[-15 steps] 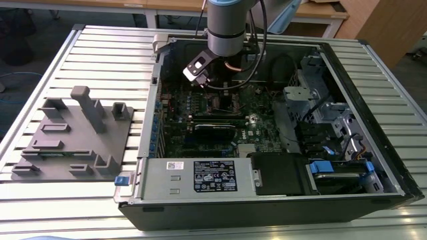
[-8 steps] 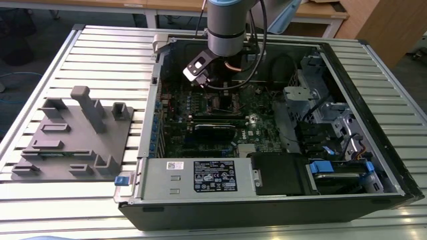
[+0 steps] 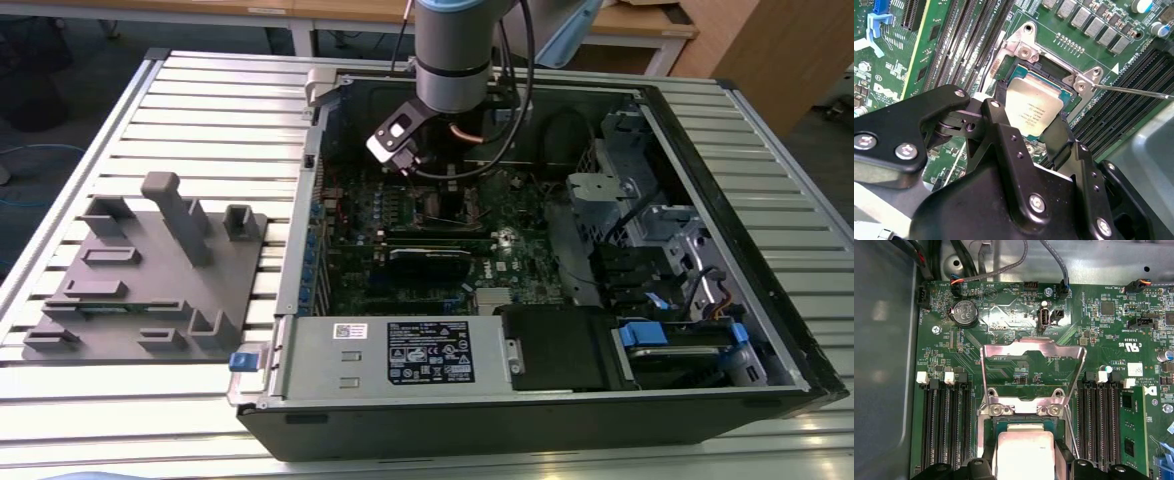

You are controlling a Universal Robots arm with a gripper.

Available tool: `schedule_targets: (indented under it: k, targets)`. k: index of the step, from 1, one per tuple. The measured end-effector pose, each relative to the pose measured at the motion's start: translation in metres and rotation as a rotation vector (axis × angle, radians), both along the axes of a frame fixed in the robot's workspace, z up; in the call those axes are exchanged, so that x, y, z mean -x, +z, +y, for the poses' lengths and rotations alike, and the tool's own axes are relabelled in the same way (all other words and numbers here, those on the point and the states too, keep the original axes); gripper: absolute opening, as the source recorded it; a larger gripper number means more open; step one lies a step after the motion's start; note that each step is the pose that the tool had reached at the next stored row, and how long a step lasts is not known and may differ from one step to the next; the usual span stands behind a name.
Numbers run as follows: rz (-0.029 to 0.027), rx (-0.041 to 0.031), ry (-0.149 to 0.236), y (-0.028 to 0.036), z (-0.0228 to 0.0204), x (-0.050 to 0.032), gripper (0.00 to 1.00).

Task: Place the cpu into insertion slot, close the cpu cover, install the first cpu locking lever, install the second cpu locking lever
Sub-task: 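Place the cpu into insertion slot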

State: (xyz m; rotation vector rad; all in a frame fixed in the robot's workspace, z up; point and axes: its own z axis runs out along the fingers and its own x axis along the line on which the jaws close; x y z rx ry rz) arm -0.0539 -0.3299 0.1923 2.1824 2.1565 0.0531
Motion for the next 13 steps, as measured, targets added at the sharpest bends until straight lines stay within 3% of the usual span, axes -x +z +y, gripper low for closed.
schedule_targets:
  k: [13]
  targets:
    - [-0.0001,-0.0001,0.0,-0.0016,0.0,0.0,0.54]
